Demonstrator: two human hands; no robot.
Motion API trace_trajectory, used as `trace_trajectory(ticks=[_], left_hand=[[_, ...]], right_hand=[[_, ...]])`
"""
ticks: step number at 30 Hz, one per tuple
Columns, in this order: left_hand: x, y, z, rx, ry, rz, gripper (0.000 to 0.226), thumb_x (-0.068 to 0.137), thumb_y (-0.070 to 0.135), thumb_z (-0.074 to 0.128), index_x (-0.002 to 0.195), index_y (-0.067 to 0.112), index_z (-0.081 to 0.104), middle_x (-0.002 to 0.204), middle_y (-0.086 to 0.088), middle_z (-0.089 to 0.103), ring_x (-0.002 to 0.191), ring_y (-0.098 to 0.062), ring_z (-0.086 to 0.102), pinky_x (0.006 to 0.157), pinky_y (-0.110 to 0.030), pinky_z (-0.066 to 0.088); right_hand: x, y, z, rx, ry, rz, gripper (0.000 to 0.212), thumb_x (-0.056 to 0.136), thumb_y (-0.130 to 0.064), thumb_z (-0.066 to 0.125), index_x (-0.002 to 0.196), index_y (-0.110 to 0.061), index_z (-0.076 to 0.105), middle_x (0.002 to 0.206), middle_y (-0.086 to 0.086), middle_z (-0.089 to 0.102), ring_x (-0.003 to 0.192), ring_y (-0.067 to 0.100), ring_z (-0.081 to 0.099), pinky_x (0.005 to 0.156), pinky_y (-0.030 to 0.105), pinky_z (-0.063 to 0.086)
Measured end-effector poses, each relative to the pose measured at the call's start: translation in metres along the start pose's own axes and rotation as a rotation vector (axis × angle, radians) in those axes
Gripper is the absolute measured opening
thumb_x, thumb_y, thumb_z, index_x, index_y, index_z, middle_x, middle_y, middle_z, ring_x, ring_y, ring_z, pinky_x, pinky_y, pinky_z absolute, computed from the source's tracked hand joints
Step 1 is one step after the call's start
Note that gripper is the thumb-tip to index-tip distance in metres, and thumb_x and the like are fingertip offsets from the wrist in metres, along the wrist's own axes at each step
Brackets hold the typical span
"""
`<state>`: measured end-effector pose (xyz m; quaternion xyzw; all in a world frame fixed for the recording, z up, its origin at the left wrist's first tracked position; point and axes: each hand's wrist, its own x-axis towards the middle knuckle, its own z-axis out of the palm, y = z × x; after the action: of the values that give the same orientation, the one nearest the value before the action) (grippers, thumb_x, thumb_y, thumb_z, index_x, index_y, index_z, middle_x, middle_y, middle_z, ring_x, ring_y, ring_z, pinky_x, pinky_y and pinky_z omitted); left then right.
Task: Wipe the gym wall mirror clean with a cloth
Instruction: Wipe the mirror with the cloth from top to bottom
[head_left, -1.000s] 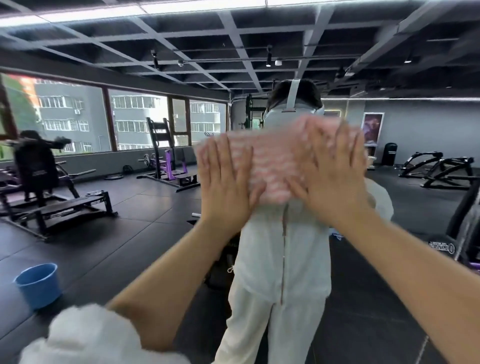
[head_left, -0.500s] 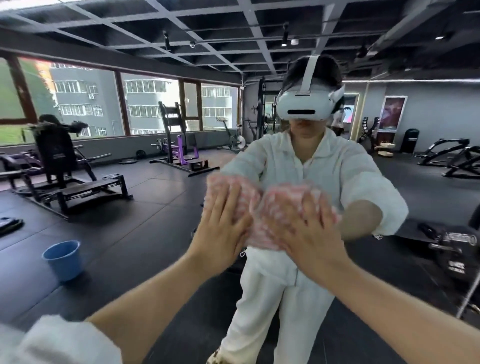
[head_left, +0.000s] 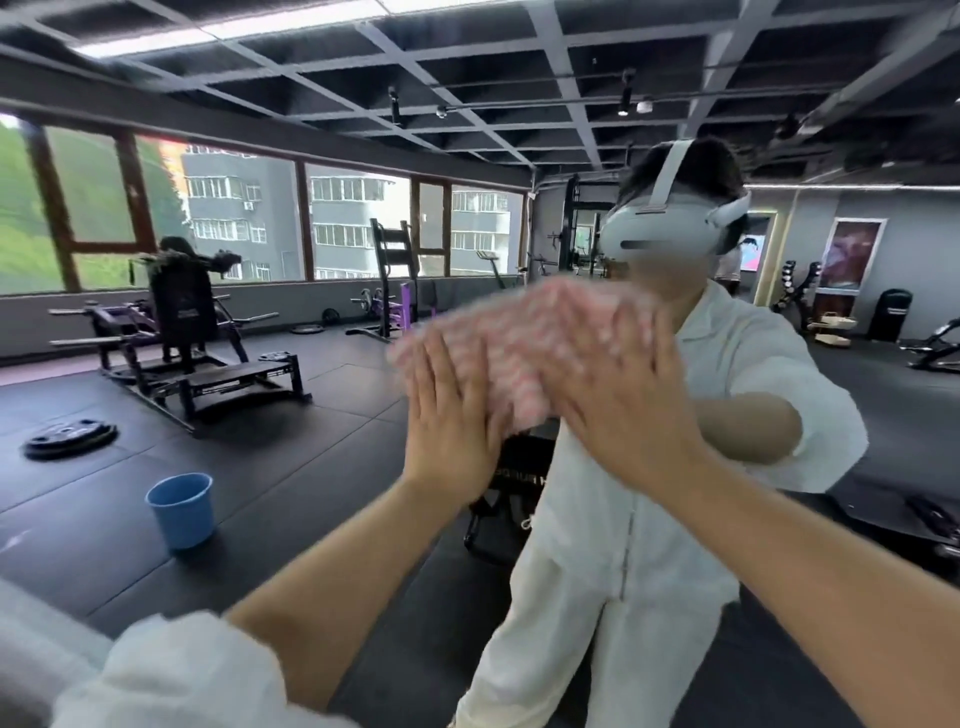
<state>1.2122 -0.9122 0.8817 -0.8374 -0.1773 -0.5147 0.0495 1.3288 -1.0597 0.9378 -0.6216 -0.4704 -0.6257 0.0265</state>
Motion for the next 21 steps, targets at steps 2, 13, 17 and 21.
trace_trajectory(ticks=[2,13,17,21], left_hand=[[0.044,-0.017,-0.021,0.052,0.007,0.0,0.071,0.092,0.052,0.022,0.151,0.025,-0.008,0.151,-0.037,0.004,0.139,-0.05,-0.002,0.112,-0.055,0.001],[-0.041,-0.095,0.012,0.185,0.019,0.426,0.07,0.092,0.033,0.033,0.151,0.007,0.007,0.153,-0.029,-0.016,0.143,-0.043,-0.013,0.113,-0.055,0.008],[-0.108,-0.119,0.034,0.237,-0.076,0.545,0.084,0.087,0.036,0.04,0.149,-0.003,-0.001,0.154,-0.028,0.005,0.144,-0.045,-0.001,0.112,-0.056,0.013],[-0.078,-0.126,0.031,0.152,-0.043,0.454,0.065,0.102,0.041,0.02,0.151,0.001,0.003,0.155,-0.024,0.015,0.145,-0.04,0.001,0.112,-0.053,0.014]], right_hand=[[0.043,0.007,-0.003,-0.001,0.02,0.09,0.051,0.098,-0.049,0.03,0.144,-0.032,0.041,0.155,0.013,0.029,0.134,0.047,0.021,0.113,0.061,0.005],[-0.03,-0.099,0.033,0.039,-0.01,-0.152,0.054,0.089,-0.031,0.037,0.139,-0.013,0.037,0.157,0.016,0.018,0.14,0.046,0.008,0.111,0.065,0.007],[-0.085,-0.144,0.046,-0.016,-0.173,-0.334,0.066,0.085,-0.036,0.044,0.146,-0.015,0.031,0.161,0.011,0.008,0.146,0.04,-0.001,0.115,0.06,0.002],[-0.051,-0.134,0.046,-0.071,-0.133,-0.301,0.071,0.087,-0.043,0.047,0.15,-0.017,0.025,0.161,0.008,0.007,0.142,0.036,0.015,0.117,0.057,0.003]])
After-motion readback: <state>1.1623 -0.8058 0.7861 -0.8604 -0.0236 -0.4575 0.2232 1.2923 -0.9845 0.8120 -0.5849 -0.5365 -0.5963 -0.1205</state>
